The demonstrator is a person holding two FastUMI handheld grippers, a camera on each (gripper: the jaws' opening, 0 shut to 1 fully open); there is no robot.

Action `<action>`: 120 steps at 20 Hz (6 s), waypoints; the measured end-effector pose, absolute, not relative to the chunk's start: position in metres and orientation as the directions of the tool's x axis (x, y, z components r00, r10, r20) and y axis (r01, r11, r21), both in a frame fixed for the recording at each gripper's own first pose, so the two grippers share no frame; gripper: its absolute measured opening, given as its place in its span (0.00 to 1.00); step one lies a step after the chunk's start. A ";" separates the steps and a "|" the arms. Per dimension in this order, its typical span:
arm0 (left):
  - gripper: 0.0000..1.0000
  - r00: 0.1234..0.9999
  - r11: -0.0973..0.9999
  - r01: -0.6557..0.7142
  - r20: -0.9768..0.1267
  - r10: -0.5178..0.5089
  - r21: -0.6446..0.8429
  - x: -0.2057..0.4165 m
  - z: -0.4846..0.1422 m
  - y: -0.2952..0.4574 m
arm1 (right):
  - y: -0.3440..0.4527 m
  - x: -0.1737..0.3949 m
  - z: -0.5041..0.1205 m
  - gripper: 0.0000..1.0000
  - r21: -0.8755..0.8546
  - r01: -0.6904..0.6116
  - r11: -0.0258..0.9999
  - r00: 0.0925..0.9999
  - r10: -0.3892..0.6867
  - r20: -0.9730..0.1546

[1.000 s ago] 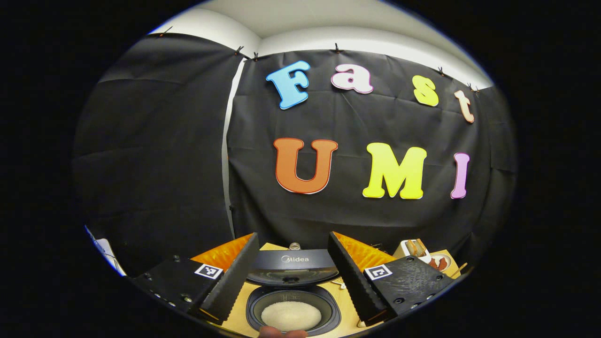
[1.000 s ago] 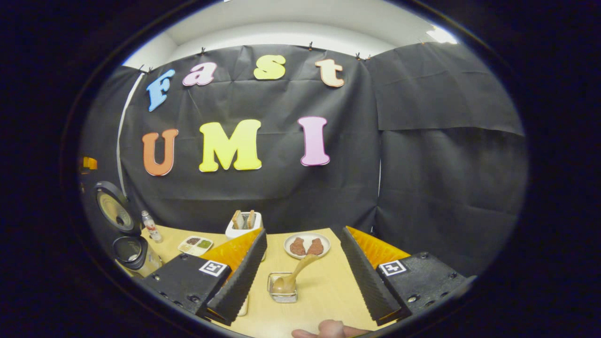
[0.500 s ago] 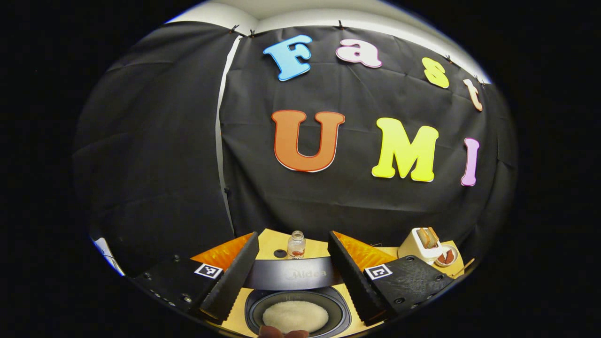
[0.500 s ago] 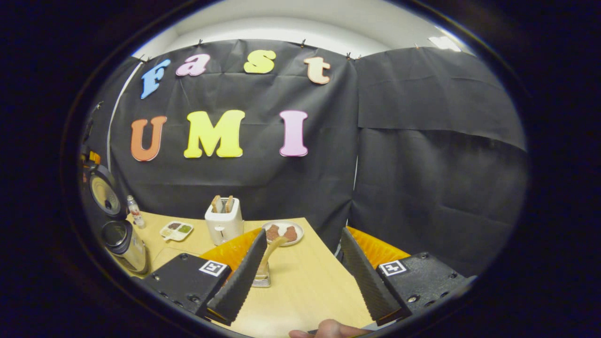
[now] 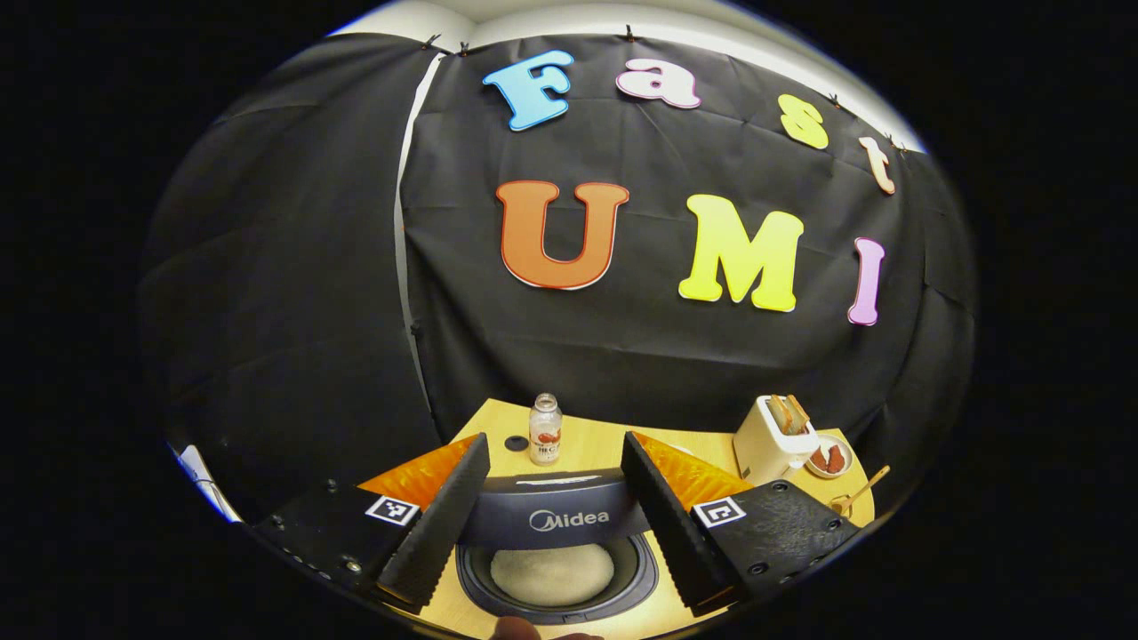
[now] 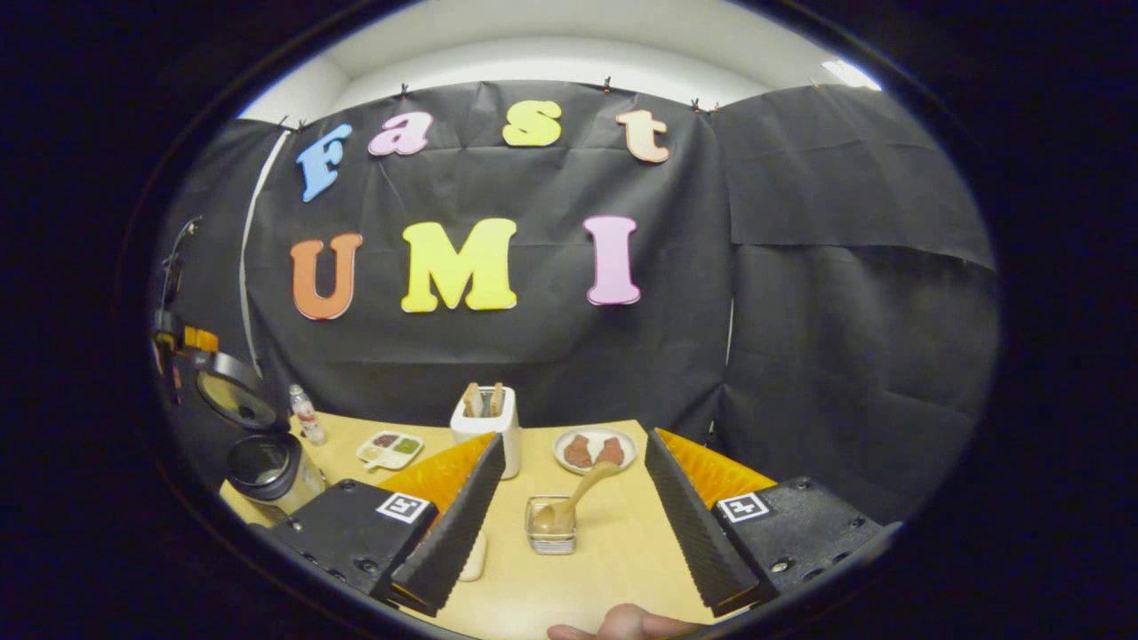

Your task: Close the left gripper, press the button to open the rice cooker; take a wooden spoon from the chopstick holder with the right hand, scoop a spoonful of rice and pour it into the rice cooker, then put the wooden spoon back into the chopstick holder.

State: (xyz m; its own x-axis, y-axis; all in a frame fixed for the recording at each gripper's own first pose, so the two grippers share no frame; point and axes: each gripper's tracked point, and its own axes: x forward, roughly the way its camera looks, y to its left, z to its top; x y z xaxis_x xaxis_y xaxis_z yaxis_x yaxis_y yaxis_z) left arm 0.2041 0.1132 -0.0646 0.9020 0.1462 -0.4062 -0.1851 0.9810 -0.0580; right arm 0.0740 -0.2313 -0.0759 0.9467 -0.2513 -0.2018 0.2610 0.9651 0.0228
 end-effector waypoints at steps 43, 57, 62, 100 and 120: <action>0.98 0.813 0.980 -0.198 -0.561 0.154 -0.017 0.109 -0.224 0.074 | -0.179 0.090 -0.014 1.00 0.012 0.125 0.992 0.988 -0.124 -0.092; 0.95 0.994 0.999 0.041 -0.102 -0.040 0.003 0.074 -0.015 0.019 | -0.120 0.045 0.020 1.00 0.009 0.149 0.989 0.989 -0.149 -0.016; 0.95 0.995 0.995 0.099 -0.016 -0.100 -0.015 0.040 0.025 -0.008 | -0.112 0.015 0.029 1.00 0.033 0.164 0.986 0.986 -0.164 0.001; 0.94 0.990 0.990 0.140 0.035 -0.139 -0.016 -0.027 0.051 -0.098 | -0.123 -0.054 0.003 0.99 0.071 0.076 0.995 0.997 -0.075 -0.017; 0.95 0.996 0.996 0.087 0.019 -0.088 0.032 -0.021 0.044 -0.084 | -0.125 -0.057 0.007 1.00 0.047 0.119 0.992 0.993 -0.118 -0.018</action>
State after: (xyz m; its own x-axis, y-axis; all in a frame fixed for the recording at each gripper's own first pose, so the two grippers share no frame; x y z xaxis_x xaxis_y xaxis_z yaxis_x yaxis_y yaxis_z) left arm -0.0206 -0.0844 0.0442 0.9960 -0.0878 0.0192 0.0872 0.9957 0.0315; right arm -0.0573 -0.1254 0.0069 0.9928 -0.1184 -0.0179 0.1191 0.9918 0.0469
